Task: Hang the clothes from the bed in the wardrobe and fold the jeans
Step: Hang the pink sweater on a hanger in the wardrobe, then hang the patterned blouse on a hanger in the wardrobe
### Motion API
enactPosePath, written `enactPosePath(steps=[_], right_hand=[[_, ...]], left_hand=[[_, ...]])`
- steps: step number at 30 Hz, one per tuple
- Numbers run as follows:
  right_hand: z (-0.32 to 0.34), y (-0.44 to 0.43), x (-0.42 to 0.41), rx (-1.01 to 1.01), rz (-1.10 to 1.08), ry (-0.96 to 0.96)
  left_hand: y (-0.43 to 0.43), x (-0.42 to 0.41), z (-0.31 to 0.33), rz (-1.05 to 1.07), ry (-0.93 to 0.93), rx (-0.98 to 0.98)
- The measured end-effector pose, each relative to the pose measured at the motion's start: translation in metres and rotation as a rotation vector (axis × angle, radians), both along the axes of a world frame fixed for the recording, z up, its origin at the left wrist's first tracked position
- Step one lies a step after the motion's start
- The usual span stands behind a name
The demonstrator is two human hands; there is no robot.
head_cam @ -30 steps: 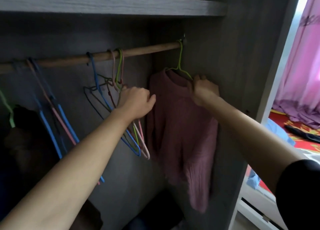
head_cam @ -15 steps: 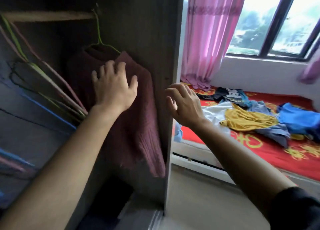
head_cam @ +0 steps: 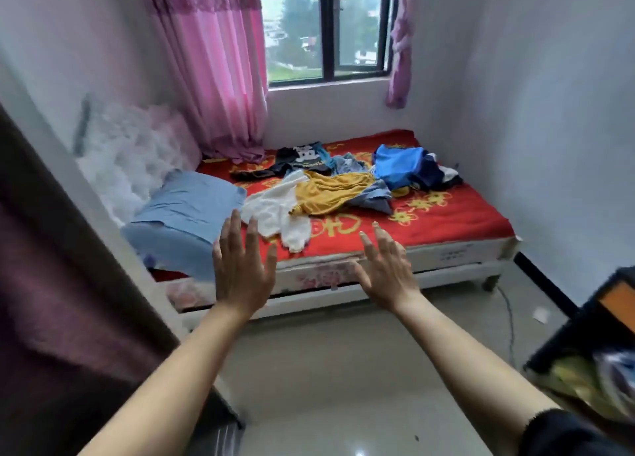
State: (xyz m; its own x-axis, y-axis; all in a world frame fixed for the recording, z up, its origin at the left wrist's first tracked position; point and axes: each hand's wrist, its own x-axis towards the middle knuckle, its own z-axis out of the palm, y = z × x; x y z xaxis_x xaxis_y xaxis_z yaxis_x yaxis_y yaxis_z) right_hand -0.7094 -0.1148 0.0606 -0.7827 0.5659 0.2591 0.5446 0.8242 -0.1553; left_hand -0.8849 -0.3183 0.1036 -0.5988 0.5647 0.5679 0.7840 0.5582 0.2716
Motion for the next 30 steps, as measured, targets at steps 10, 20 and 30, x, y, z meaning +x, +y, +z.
enactPosePath(steps=[10,20,30], right_hand=[[-0.047,0.101,0.310,-0.102,-0.741,0.109],[-0.075,-0.041,0.522,-0.177,-1.455,0.033],[-0.136,-0.168,0.623,-0.397,-1.742,-0.127]], left_hand=[[0.250,0.234,-0.050,-0.679,-0.037,-0.198],[0.295,0.456,-0.103,-1.271,-0.070,-0.363],[0.251,0.570,-0.199,-1.428,-0.056,-0.700]])
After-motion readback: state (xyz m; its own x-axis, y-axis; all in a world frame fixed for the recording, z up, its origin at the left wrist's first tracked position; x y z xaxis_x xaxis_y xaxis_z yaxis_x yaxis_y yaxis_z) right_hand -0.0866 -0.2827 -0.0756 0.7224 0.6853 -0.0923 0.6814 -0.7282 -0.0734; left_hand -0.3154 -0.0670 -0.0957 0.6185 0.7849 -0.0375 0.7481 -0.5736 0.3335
